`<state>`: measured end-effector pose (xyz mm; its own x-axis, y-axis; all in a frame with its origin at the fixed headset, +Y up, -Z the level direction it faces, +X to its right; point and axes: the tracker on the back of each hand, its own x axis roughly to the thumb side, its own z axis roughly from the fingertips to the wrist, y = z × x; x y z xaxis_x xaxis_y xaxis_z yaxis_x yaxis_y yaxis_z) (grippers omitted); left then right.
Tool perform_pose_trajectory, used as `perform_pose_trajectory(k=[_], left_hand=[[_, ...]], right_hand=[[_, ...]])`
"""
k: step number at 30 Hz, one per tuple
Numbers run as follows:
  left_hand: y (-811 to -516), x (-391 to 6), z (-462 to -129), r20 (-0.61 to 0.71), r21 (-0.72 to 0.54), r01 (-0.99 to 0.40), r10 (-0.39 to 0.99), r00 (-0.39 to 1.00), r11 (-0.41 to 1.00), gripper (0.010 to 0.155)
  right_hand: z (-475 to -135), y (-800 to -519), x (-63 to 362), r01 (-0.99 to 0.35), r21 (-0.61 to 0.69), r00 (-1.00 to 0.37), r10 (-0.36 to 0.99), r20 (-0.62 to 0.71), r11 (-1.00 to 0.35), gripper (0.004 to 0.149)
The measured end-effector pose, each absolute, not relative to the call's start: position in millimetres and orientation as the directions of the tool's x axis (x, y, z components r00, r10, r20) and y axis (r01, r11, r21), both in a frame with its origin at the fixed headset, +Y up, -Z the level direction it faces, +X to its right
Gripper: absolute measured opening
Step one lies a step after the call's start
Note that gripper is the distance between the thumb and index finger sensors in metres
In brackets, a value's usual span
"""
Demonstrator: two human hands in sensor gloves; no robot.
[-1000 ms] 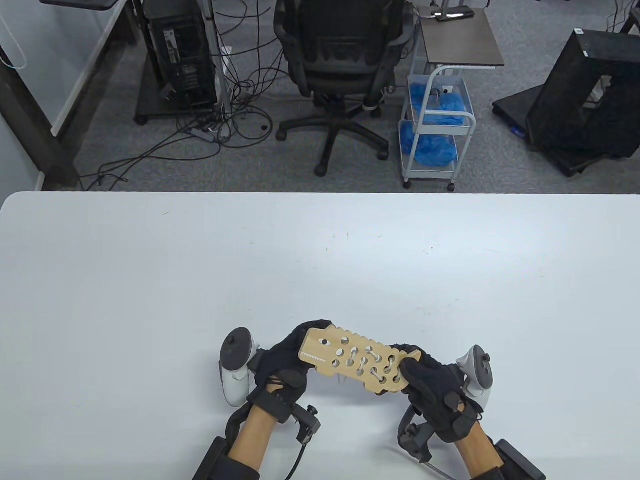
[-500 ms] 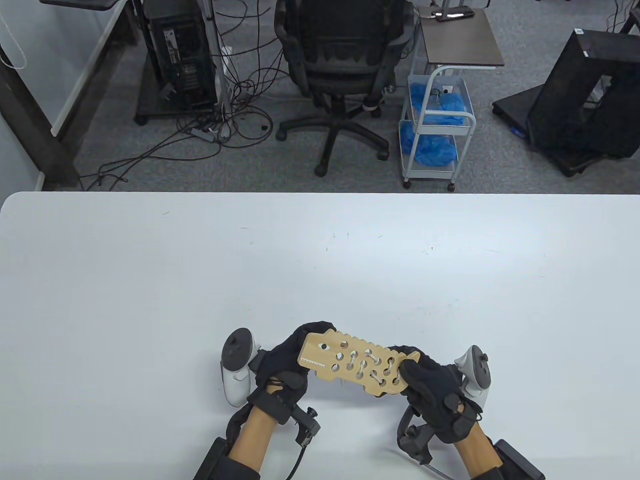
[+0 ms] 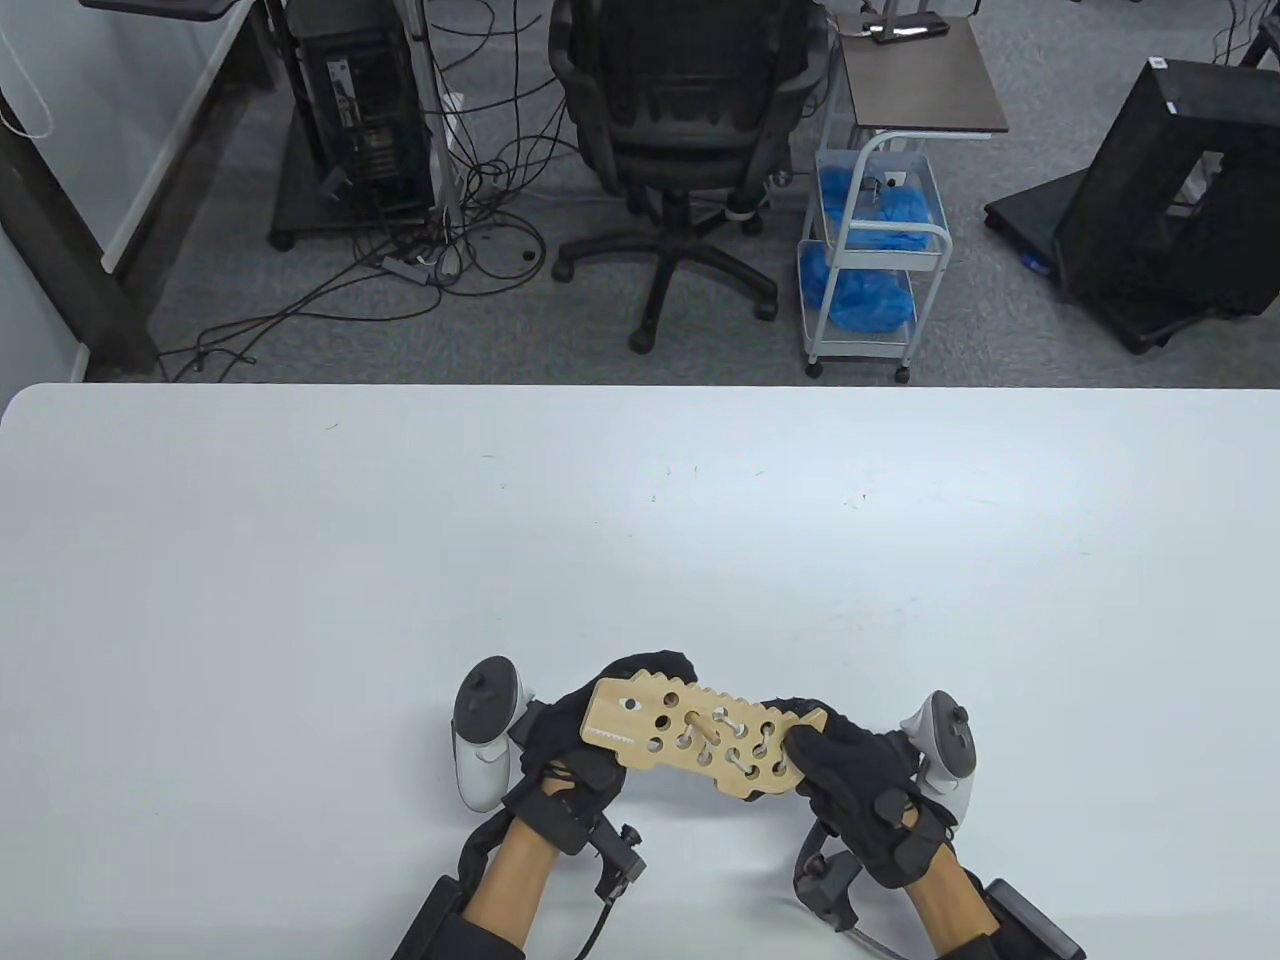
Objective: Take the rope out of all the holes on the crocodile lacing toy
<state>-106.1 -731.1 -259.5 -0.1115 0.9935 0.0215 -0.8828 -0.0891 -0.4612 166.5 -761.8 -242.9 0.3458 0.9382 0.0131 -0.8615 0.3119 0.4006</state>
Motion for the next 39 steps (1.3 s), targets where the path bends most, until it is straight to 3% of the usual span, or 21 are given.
perform_pose_trajectory(k=[9, 20, 39], left_hand=[[-730.6, -104.7, -257.8, 0.03, -0.444, -0.89, 0.991, -0.13, -0.104, 0.044], [-721.7, -99.5, -253.5, 0.102, -0.436, -0.897, 0.985, -0.137, -0.08, 0.044], [-716.5, -86.0, -252.2, 0.054, -0.663, -0.725, 0.954, -0.296, -0.187, 0.067]], right_hand=[[-245.5, -767.5, 165.1, -0.846, 0.467, 0.294, 0.956, 0.004, 0.258, 0.048], [-247.2, -769.3, 171.7, -0.874, 0.395, 0.315, 0.949, 0.016, 0.283, 0.047], [-250.5, -776.4, 182.8, -0.857, 0.334, 0.42, 0.907, 0.013, 0.392, 0.047]])
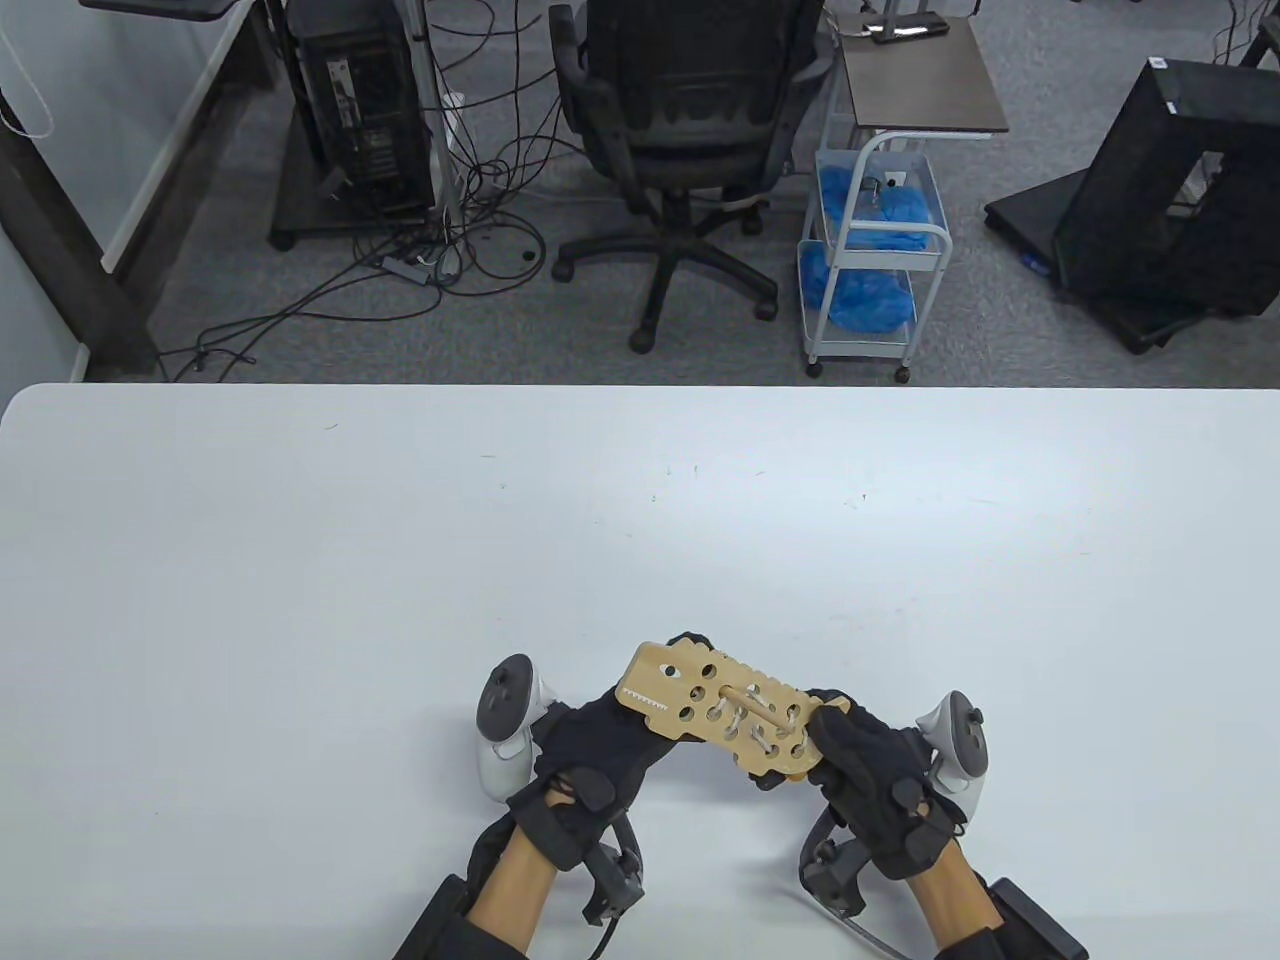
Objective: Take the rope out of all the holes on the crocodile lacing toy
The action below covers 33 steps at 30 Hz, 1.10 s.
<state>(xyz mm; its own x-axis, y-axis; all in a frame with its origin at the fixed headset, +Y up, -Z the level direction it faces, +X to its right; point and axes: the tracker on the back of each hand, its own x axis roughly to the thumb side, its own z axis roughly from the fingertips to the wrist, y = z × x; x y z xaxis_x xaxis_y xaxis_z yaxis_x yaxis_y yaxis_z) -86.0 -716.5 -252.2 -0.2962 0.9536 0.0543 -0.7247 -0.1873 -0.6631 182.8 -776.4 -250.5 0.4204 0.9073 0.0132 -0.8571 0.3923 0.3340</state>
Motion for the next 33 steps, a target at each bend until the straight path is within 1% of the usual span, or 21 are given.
perform_pose_trajectory(k=[3, 6, 9, 10, 12, 14, 16, 21, 24, 25, 27, 29, 33], left_hand=[[-714.9, -86.0, -252.1, 0.067, -0.672, -0.72, 0.953, -0.295, -0.175, 0.068], [-713.6, -83.7, -250.8, 0.052, -0.714, -0.676, 0.949, -0.312, -0.183, 0.071], [-713.9, -82.4, -249.6, 0.053, -0.721, -0.668, 0.946, -0.32, -0.186, 0.078], [-714.4, -82.3, -249.5, 0.052, -0.717, -0.672, 0.947, -0.317, -0.186, 0.078], [-716.6, -83.6, -250.1, 0.048, -0.694, -0.694, 0.949, -0.311, -0.193, 0.074], [-719.0, -85.7, -251.0, 0.045, -0.668, -0.716, 0.949, -0.312, -0.203, 0.072], [-720.7, -87.3, -251.6, 0.038, -0.652, -0.724, 0.944, -0.327, -0.224, 0.071], [-723.4, -90.5, -252.9, 0.025, -0.618, -0.74, 0.934, -0.356, -0.266, 0.072], [-724.6, -92.6, -254.2, 0.024, -0.607, -0.75, 0.938, -0.346, -0.261, 0.073], [-726.1, -94.0, -255.0, 0.018, -0.597, -0.758, 0.94, -0.34, -0.263, 0.073], [-728.4, -95.4, -255.7, -0.001, -0.581, -0.769, 0.945, -0.328, -0.267, 0.074], [-730.8, -96.5, -255.4, -0.017, -0.556, -0.789, 0.952, -0.304, -0.262, 0.077], [-734.0, -99.1, -255.0, -0.037, -0.516, -0.834, 0.978, -0.207, -0.196, 0.081]], right_hand=[[-250.8, -777.9, 182.9, -0.845, 0.342, 0.441, 0.897, 0.013, 0.411, 0.047], [-250.9, -778.3, 184.5, -0.843, 0.319, 0.46, 0.888, 0.009, 0.433, 0.047], [-251.4, -776.3, 187.5, -0.869, 0.312, 0.417, 0.908, 0.041, 0.385, 0.047], [-251.4, -776.0, 188.2, -0.878, 0.308, 0.4, 0.915, 0.049, 0.367, 0.047], [-251.5, -774.2, 189.1, -0.889, 0.308, 0.376, 0.924, 0.065, 0.34, 0.047], [-251.3, -771.9, 189.3, -0.911, 0.308, 0.316, 0.945, 0.09, 0.275, 0.046], [-251.4, -770.3, 187.6, -0.916, 0.342, 0.261, 0.958, 0.114, 0.209, 0.046], [-249.0, -766.1, 178.5, -0.909, 0.399, 0.191, 0.971, 0.142, 0.121, 0.048], [-247.0, -760.9, 175.4, -0.916, 0.401, 0.091, 0.977, 0.191, 0.007, 0.047], [-246.2, -758.4, 175.1, -0.923, 0.384, 0.057, 0.977, 0.207, -0.027, 0.047], [-245.2, -755.1, 176.2, -0.938, 0.343, 0.029, 0.974, 0.226, -0.052, 0.046], [-244.4, -752.1, 179.2, -0.949, 0.3, -0.019, 0.967, 0.255, -0.098, 0.046], [-242.7, -748.7, 183.9, -0.958, 0.22, -0.113, 0.948, 0.298, -0.183, 0.046]])
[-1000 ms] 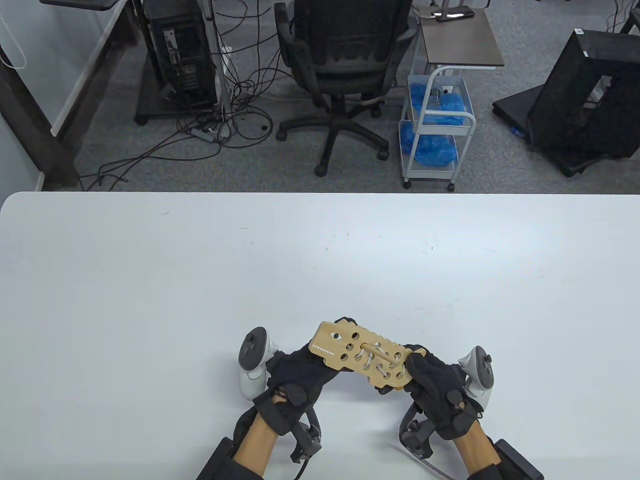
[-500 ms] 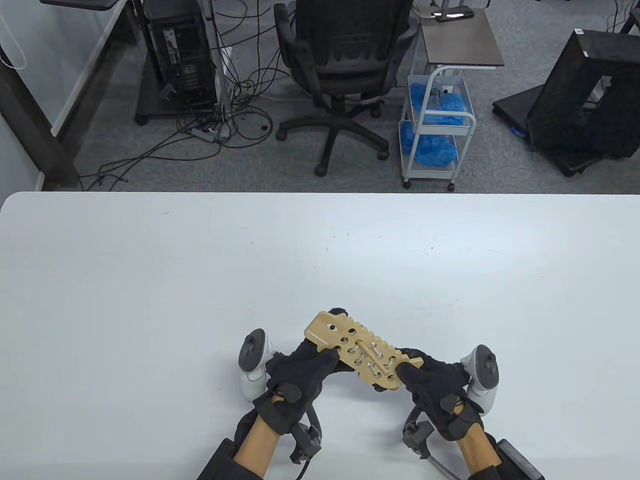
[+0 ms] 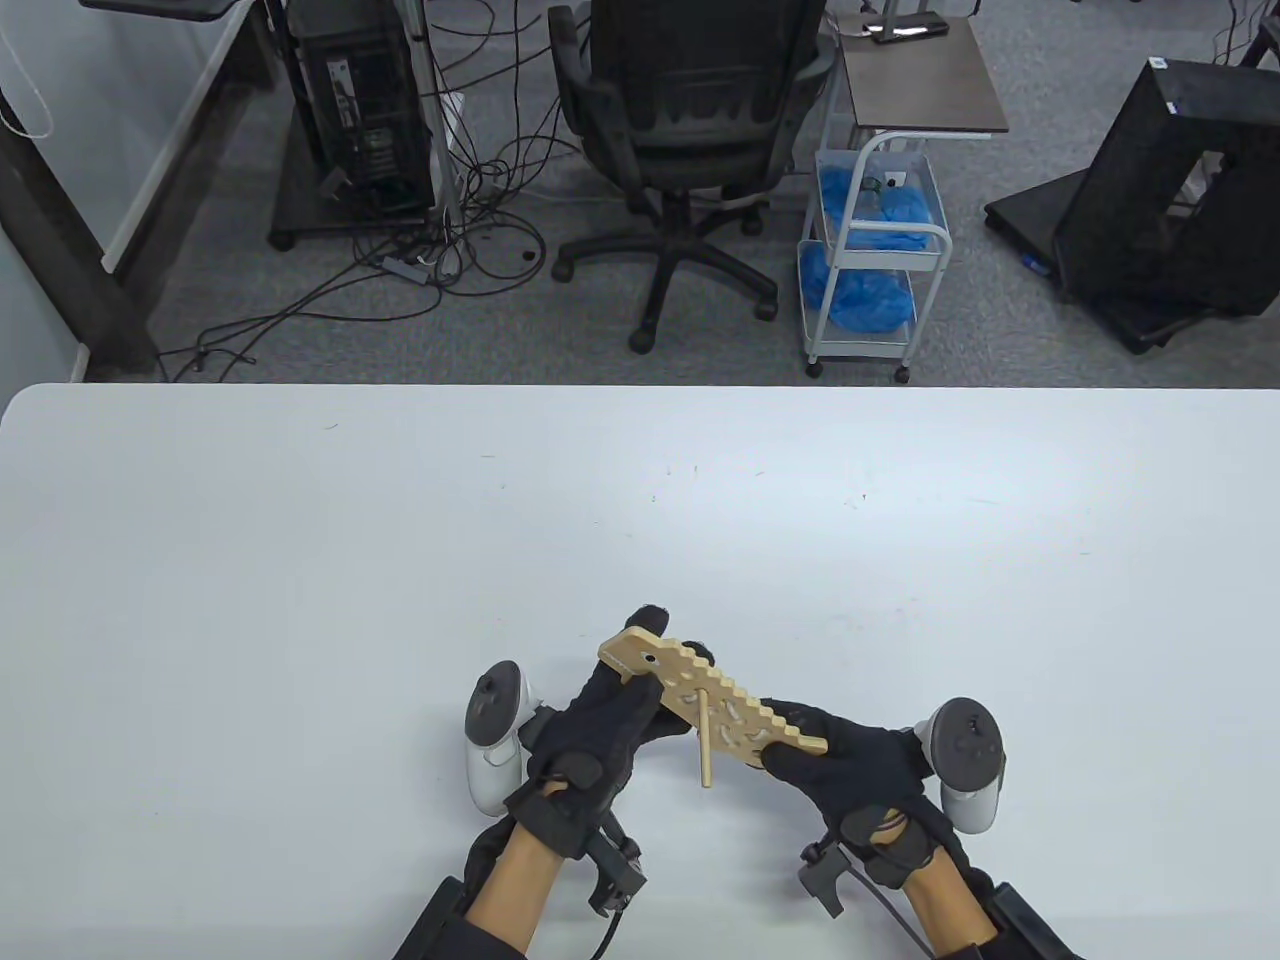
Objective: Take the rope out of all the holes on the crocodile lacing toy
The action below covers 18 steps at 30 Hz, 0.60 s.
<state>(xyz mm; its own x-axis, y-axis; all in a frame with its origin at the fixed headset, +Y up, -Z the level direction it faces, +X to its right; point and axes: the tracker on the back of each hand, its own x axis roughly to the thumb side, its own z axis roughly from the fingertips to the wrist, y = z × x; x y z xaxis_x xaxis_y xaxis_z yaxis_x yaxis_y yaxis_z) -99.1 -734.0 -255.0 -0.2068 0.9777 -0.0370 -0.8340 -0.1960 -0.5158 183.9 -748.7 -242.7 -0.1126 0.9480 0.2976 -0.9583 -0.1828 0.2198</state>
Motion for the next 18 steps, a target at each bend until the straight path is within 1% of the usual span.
perform_pose_trajectory(k=[3, 6, 7, 9, 11, 12, 15, 17, 18], left_hand=[[-734.2, -100.6, -254.4, -0.03, -0.484, -0.867, 0.992, -0.121, -0.12, 0.082], [-730.6, -101.6, -252.2, 0.018, -0.408, -0.913, 1.0, 0.017, 0.023, 0.081], [-728.8, -101.2, -251.1, 0.035, -0.387, -0.918, 0.997, 0.073, 0.081, 0.082], [-728.1, -99.8, -250.4, 0.054, -0.382, -0.912, 0.989, 0.136, 0.147, 0.085], [-729.4, -98.2, -249.0, 0.03, -0.393, -0.904, 0.985, 0.172, 0.17, 0.089], [-730.5, -97.7, -248.0, 0.011, -0.392, -0.901, 0.98, 0.199, 0.187, 0.09], [-731.3, -95.7, -247.4, 0.006, -0.393, -0.892, 0.97, 0.242, 0.225, 0.091], [-732.5, -94.4, -248.0, 0.004, -0.412, -0.887, 0.974, 0.227, 0.208, 0.091], [-734.2, -93.6, -248.0, -0.022, -0.435, -0.885, 0.981, 0.194, 0.165, 0.09]], right_hand=[[-241.0, -746.9, 186.5, -0.964, 0.159, -0.155, 0.937, 0.313, -0.213, 0.046], [-239.0, -744.3, 188.3, -0.964, 0.11, -0.195, 0.923, 0.33, -0.243, 0.046], [-238.2, -742.7, 189.3, -0.956, 0.084, -0.235, 0.908, 0.346, -0.279, 0.046], [-236.8, -739.6, 189.5, -0.947, 0.064, -0.271, 0.889, 0.37, -0.316, 0.046], [-234.0, -735.4, 188.5, -0.939, 0.027, -0.306, 0.867, 0.394, -0.344, 0.046], [-232.3, -732.9, 187.9, -0.926, -0.001, -0.345, 0.845, 0.409, -0.377, 0.046], [-229.0, -728.3, 186.7, -0.892, -0.055, -0.425, 0.792, 0.439, -0.449, 0.046], [-226.3, -726.1, 185.2, -0.859, -0.103, -0.489, 0.745, 0.454, -0.501, 0.046], [-225.2, -725.4, 184.1, -0.843, -0.121, -0.515, 0.724, 0.459, -0.524, 0.046]])
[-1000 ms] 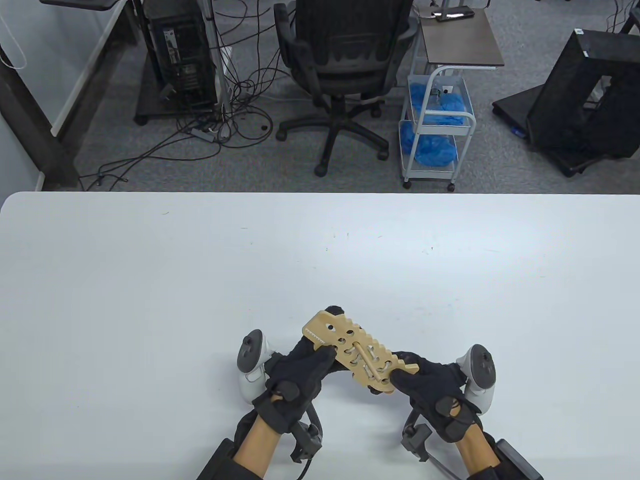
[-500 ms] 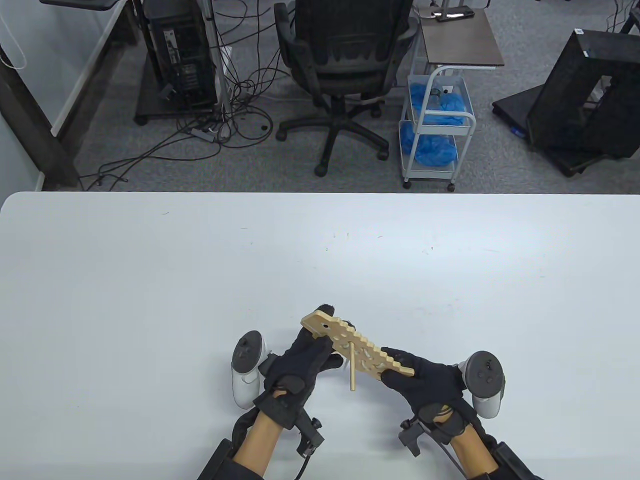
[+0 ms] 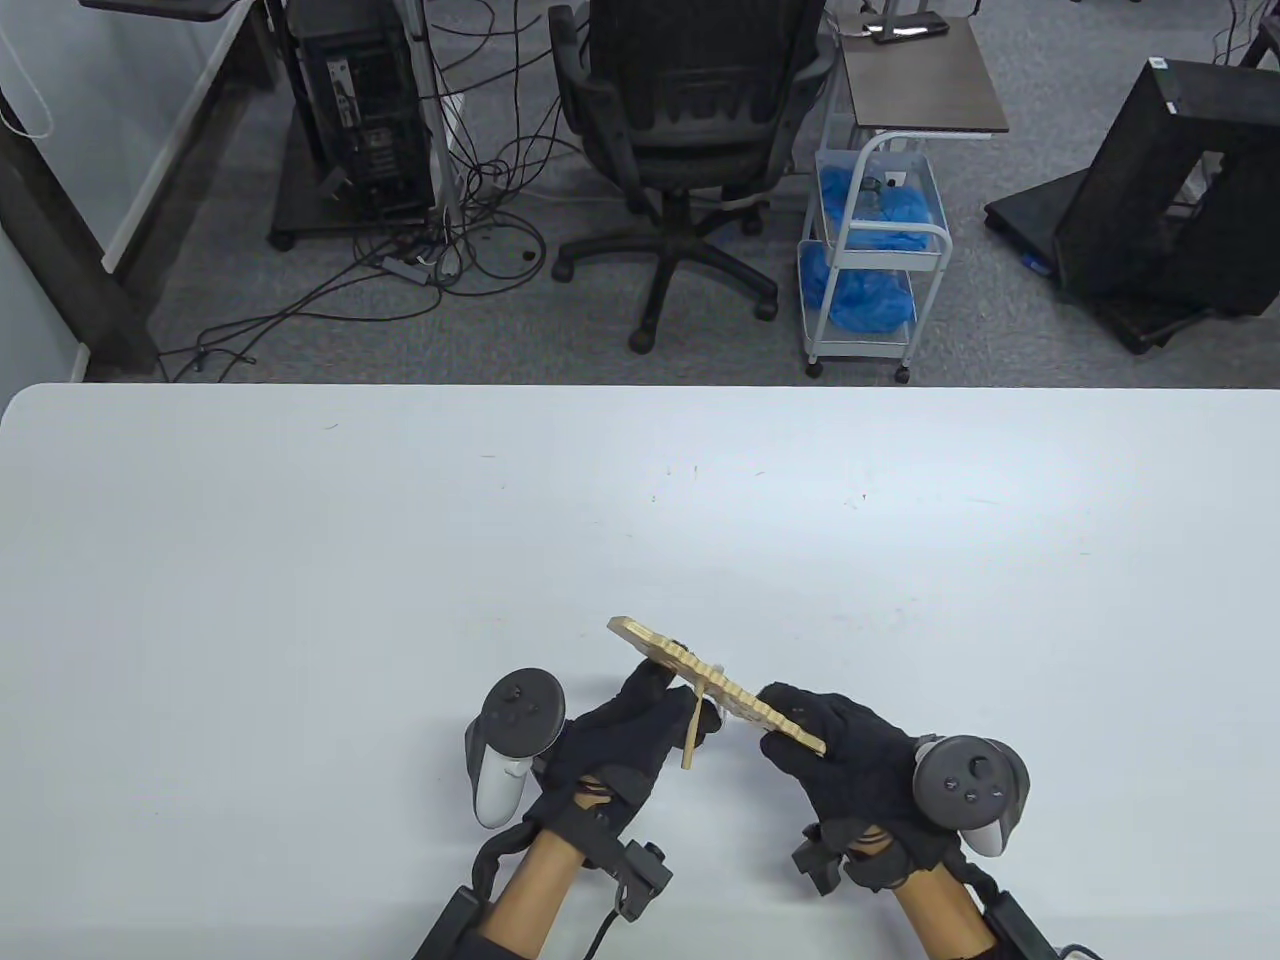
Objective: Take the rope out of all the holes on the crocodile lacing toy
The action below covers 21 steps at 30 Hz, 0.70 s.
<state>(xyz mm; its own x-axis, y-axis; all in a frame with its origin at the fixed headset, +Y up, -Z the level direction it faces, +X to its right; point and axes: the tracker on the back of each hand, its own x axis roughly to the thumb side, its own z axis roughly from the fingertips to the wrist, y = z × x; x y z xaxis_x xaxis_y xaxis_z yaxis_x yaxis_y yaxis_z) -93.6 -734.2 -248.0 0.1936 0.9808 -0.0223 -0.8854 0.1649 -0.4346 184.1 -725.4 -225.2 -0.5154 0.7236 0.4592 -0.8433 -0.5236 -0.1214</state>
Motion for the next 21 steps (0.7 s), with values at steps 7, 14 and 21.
perform_pose_trajectory(k=[7, 14, 21], left_hand=[[-742.1, -93.2, -251.3, -0.126, -0.49, -0.871, 0.992, 0.032, -0.034, 0.079], [-741.1, -95.0, -252.3, -0.114, -0.471, -0.882, 0.99, 0.079, 0.016, 0.074], [-740.4, -102.7, -256.2, -0.098, -0.442, -0.895, 0.989, 0.112, 0.057, 0.062]], right_hand=[[-222.7, -725.2, 180.7, -0.818, -0.144, -0.552, 0.691, 0.467, -0.557, 0.046], [-224.1, -728.9, 183.8, -0.817, -0.161, -0.562, 0.703, 0.437, -0.553, 0.046], [-229.2, -734.5, 195.4, -0.835, -0.189, -0.549, 0.753, 0.363, -0.517, 0.046]])
